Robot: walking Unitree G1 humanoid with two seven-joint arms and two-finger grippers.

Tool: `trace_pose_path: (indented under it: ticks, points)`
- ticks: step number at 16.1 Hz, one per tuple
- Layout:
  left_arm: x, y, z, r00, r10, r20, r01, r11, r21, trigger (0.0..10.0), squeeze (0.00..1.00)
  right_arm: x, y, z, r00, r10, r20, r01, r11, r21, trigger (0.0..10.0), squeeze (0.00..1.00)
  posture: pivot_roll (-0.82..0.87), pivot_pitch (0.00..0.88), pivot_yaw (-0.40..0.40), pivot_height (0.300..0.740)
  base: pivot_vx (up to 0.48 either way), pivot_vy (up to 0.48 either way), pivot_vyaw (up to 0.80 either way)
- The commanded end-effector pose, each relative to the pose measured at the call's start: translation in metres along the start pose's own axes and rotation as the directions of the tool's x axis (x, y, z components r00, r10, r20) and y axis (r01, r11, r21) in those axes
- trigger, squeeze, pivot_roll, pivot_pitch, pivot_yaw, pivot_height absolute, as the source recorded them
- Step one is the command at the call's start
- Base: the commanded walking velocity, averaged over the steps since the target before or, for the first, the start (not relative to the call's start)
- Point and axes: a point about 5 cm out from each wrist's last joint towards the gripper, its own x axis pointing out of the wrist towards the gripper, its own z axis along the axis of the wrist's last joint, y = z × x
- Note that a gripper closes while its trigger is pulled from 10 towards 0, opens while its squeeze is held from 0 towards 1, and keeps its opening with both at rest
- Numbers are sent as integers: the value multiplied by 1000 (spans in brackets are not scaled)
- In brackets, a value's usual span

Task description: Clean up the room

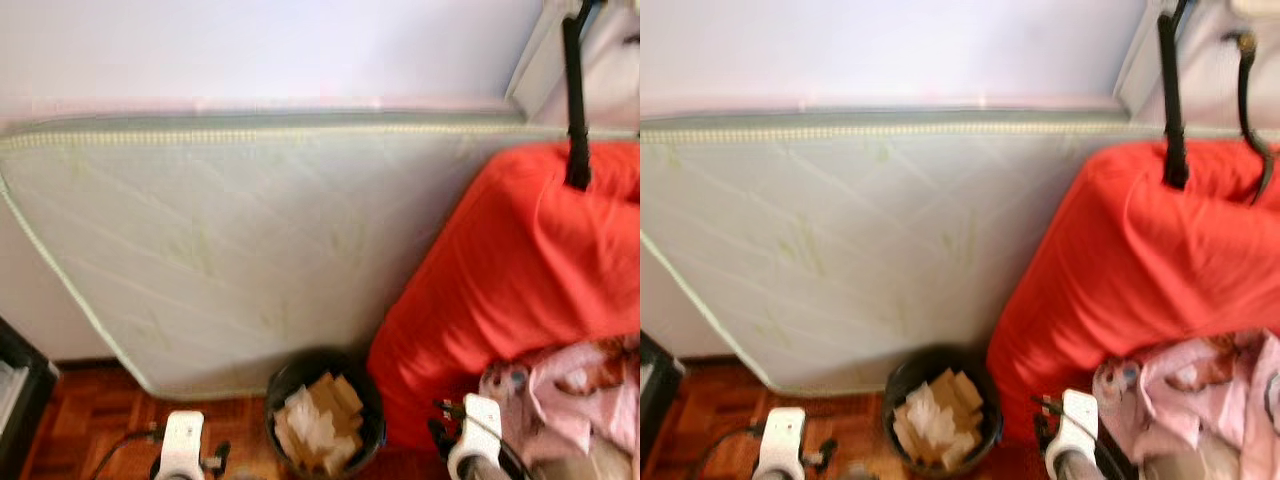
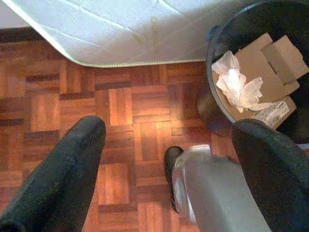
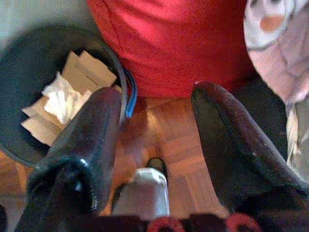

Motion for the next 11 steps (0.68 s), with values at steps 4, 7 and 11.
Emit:
trace_pose_path:
  ticks: [4, 7, 11]
  points:
    - [8, 0, 11, 1000, 6, -25, -6, 1000, -5, 10000, 0, 5, 7, 11, 1000, 15, -7, -15, 1000, -12, 10000, 0, 0, 0, -37, 740, 0, 0, 0]
    - [11, -3, 19, 1000, -3, -13, 3, 1000, -4, 10000, 0, 4, 3, 7, 1000, 14, -28, -15, 1000, -23, 10000, 0, -16, 0, -42, 740, 0, 0, 0]
    - [10, -7, 13, 999, -19, -43, 19, 1000, -4, 10000, 0, -4, -17, -14, 994, -38, -107, 36, 999, -19, 10000, 0, -50, 0, -24, 740, 0, 0, 0]
